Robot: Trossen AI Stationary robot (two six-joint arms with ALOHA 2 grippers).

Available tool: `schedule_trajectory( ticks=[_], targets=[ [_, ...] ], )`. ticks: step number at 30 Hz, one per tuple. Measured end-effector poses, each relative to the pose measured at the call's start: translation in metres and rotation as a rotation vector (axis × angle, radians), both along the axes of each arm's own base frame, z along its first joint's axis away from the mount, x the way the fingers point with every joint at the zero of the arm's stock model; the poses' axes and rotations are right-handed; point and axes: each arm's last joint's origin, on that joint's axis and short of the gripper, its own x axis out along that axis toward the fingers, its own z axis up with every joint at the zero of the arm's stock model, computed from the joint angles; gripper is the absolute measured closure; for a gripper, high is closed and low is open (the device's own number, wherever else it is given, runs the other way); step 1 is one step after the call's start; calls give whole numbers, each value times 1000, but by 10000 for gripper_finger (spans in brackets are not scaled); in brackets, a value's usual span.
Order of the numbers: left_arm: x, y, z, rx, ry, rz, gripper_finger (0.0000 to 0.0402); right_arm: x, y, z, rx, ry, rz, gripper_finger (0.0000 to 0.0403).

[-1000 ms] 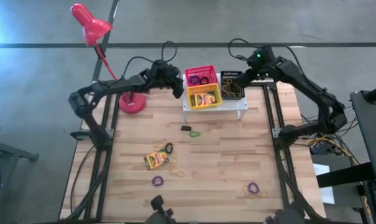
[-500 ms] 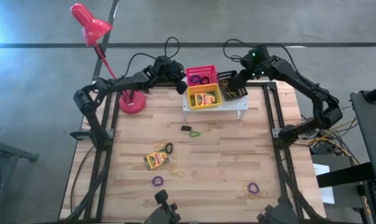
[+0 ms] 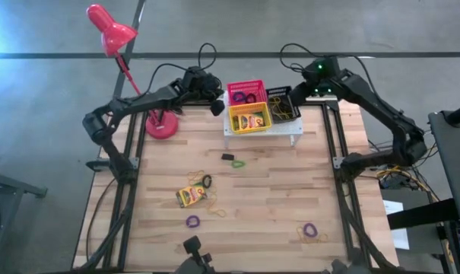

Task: Pick & Place Office Desk Supplies
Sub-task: Put the violet spring keychain into the red bin on the shelf

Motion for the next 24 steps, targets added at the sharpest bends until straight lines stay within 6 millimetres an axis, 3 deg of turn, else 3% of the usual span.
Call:
schedule_trajectory(
  ticks=[5,11,18,24],
  targets=[
    [-12,-24,21,29,14,-47,396,15,38,9,-94,25,92,375],
    [-27,-76,23,67,7,-167,396,41,103,3,-167,9,270,393],
    [-44,-147,-1,106,-65,-362,396,60,182,-25,-251,-15,461,394],
    [-46,-199,-34,57,-31,-525,396,72,232,-71,-218,-40,656,394]
  ],
)
